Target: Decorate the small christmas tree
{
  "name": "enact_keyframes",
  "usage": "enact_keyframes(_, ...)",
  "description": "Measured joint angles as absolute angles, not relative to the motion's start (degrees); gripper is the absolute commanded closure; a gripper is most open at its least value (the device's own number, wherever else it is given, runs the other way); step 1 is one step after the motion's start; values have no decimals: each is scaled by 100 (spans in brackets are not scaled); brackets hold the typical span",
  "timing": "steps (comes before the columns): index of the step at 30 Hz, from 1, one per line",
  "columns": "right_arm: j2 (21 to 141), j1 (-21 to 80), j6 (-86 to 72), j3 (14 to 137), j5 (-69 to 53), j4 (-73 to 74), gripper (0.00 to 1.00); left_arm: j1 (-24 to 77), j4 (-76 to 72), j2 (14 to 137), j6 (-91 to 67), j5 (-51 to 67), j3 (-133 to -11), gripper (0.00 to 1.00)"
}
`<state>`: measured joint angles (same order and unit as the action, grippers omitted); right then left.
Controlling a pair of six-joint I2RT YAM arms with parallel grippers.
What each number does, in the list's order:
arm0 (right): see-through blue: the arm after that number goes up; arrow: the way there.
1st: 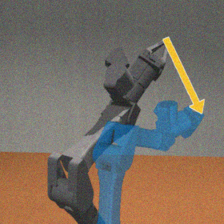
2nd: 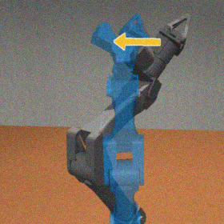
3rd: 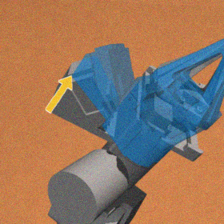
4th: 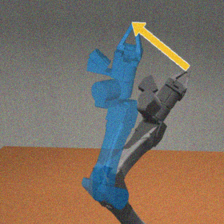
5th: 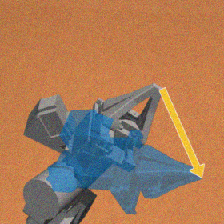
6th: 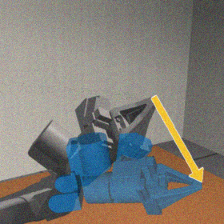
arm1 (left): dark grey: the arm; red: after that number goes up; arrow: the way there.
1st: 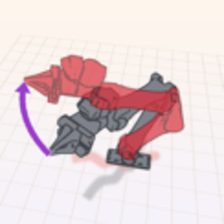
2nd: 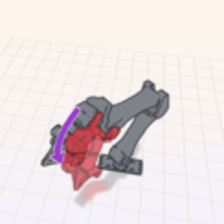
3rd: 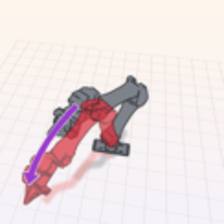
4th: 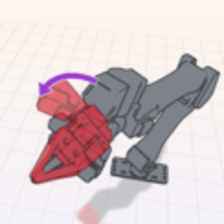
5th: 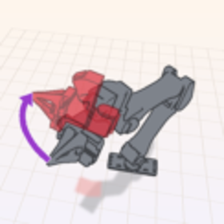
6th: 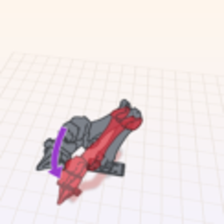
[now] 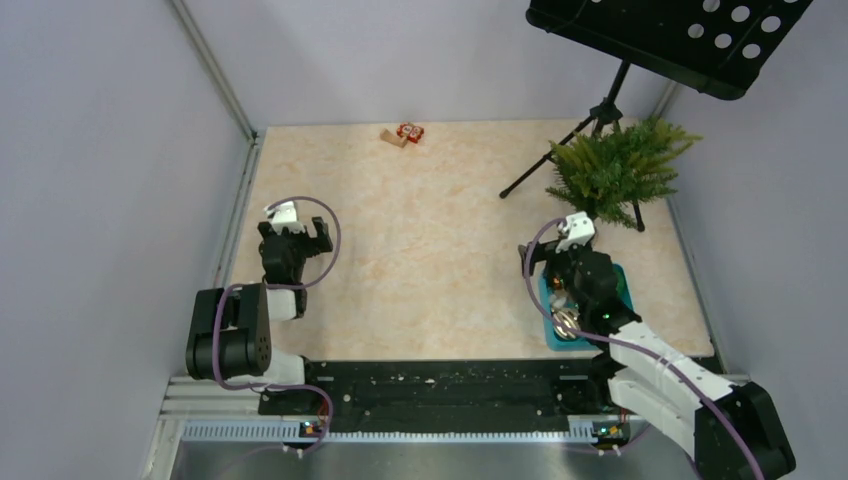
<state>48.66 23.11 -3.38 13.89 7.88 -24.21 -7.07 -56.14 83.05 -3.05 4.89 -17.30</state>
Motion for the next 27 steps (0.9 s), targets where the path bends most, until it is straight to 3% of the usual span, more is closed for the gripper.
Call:
enact_keyframes(5, 4838, 2311, -491, 1737, -185, -1916, 5, -707, -5612, 8305, -305, 489, -1730, 1)
enact_keyframes(10, 5129, 2362, -919, 3103, -1562, -1020, 11, -707, -5625, 8302, -303, 528, -1730, 1)
enact_keyframes(14, 5214, 2714, -1107, 4399, -1907, -141, 13, -768, -4484, 7867, -27, 1063, -1994, 11)
enact_keyframes(20, 4849, 2923, -1173, 5920, -808, 1201, 12, -799, -1229, 6803, 974, 2132, -3889, 11)
enact_keyframes(27, 4814, 2873, -725, 7286, 1717, 2314, 1, -808, 1013, 5387, 1809, 3542, -4517, 7)
